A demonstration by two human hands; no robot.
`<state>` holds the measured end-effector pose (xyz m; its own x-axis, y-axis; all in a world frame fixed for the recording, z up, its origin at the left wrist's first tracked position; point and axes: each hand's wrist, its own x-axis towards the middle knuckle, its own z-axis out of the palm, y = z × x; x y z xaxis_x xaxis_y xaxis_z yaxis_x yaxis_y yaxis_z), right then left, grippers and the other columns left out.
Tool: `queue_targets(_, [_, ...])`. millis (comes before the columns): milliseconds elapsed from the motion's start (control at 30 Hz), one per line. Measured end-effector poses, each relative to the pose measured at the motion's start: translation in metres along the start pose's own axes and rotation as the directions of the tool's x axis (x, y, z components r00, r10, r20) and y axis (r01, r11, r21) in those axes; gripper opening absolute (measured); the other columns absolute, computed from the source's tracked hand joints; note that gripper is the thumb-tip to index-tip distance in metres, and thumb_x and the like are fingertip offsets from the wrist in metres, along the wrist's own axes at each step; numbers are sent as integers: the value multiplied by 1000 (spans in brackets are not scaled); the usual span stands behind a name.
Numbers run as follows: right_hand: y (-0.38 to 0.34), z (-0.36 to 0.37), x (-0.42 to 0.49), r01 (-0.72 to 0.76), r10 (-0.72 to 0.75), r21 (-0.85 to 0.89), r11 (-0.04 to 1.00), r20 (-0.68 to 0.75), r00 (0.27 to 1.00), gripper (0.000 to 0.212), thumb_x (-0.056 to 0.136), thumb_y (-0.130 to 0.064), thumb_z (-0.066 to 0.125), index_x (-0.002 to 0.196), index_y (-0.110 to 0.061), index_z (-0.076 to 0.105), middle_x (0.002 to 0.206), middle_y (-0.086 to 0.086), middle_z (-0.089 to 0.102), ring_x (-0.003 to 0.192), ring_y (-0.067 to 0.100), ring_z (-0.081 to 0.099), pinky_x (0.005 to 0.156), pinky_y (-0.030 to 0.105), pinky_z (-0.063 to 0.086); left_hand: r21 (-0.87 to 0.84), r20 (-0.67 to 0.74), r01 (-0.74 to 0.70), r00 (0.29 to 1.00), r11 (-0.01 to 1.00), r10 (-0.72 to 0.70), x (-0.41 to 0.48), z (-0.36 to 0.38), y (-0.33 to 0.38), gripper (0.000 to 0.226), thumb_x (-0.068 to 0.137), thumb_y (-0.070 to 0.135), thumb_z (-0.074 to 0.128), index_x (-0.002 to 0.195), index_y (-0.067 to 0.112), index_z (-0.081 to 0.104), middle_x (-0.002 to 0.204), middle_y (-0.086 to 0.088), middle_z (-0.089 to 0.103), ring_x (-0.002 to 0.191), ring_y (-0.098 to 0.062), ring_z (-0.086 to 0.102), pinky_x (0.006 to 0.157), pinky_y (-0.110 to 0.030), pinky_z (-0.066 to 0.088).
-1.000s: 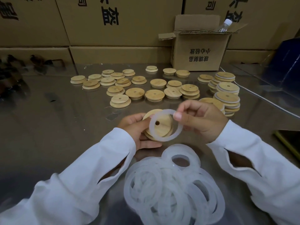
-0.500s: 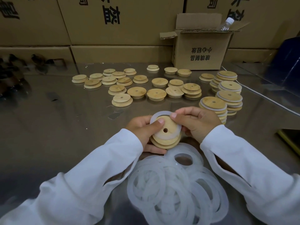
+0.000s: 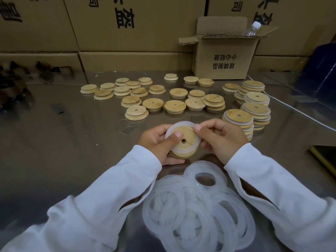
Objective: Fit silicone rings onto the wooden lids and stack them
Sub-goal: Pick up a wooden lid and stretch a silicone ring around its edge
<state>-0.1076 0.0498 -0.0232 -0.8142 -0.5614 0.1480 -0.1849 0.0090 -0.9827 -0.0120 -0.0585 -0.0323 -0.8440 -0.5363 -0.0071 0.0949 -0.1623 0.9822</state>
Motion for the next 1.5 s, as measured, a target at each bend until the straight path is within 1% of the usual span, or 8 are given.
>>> queue_targets(400, [-1, -1, 0, 100, -98, -40, 994, 37, 994, 12, 83, -12, 62, 73, -18, 62, 59, -1, 59, 47, -2, 53, 52, 8, 43, -13, -32, -90, 995, 996, 90, 3, -4, -2, 12, 86, 13, 56, 91, 21, 64, 87, -3, 70, 85, -24, 67, 61, -32, 59])
queue_targets(633, [-5, -5, 0, 144, -145, 12, 989, 110, 983, 9, 83, -11, 60, 75, -13, 61, 62, 1, 60, 51, 0, 55, 56, 11, 45, -15, -22, -212, 977, 977, 212, 1, -3, -1, 14, 85, 13, 56, 94, 19, 65, 75, 3, 72, 75, -14, 70, 61, -29, 58])
queue_targets(867, [-11, -7, 1, 205, -209, 46, 978, 129, 969, 14, 80, -6, 61, 70, -15, 62, 60, -6, 62, 52, -1, 55, 54, 9, 43, -141, 12, -168, 985, 976, 172, 2, -4, 0, 32, 66, 28, 60, 95, 19, 66, 82, 1, 73, 81, -18, 70, 61, -32, 57])
queue_targets(967, [-11, -9, 0, 196, -199, 40, 980, 132, 971, 13, 80, -8, 62, 70, -15, 62, 59, -7, 62, 52, -1, 55, 54, 8, 43, -114, 5, -185, 982, 976, 187, 2, -3, 0, 29, 68, 27, 60, 95, 20, 66, 82, 1, 73, 81, -18, 70, 62, -32, 58])
queue_targets(1067, [-10, -8, 0, 164, -170, 60, 985, 115, 979, 11, 79, -9, 63, 71, -15, 64, 53, -8, 62, 50, -1, 54, 53, 9, 43, -70, -7, -213, 977, 975, 213, 1, -2, 0, 20, 77, 23, 59, 96, 20, 65, 81, 2, 73, 81, -17, 70, 64, -32, 58])
queue_targets(1233, [-5, -1, -4, 104, -114, 128, 986, 78, 990, 4, 78, -12, 64, 75, -15, 65, 58, -7, 63, 52, 1, 56, 53, 12, 45, -22, -56, -251, 967, 968, 250, -1, 1, -3, 14, 83, 15, 58, 94, 19, 65, 82, 0, 73, 85, -20, 69, 67, -33, 58])
queue_targets(1367, [-2, 7, -8, 115, -112, 151, 982, -28, 993, 4, 79, -8, 65, 77, -11, 62, 66, 0, 63, 53, -1, 56, 52, 9, 43, -122, -123, -213, 972, 969, 198, 1, 3, -2, 13, 84, 13, 58, 94, 18, 65, 91, -4, 70, 91, -24, 67, 69, -36, 59])
queue_targets(1500, [1, 8, -6, 91, -85, 62, 994, -90, 992, 15, 80, -9, 65, 68, -17, 62, 62, -3, 63, 58, 3, 58, 57, 14, 48, -231, -91, -117, 991, 966, 99, 1, 4, 0, 14, 84, 10, 57, 94, 15, 64, 93, -5, 68, 92, -24, 66, 65, -35, 59])
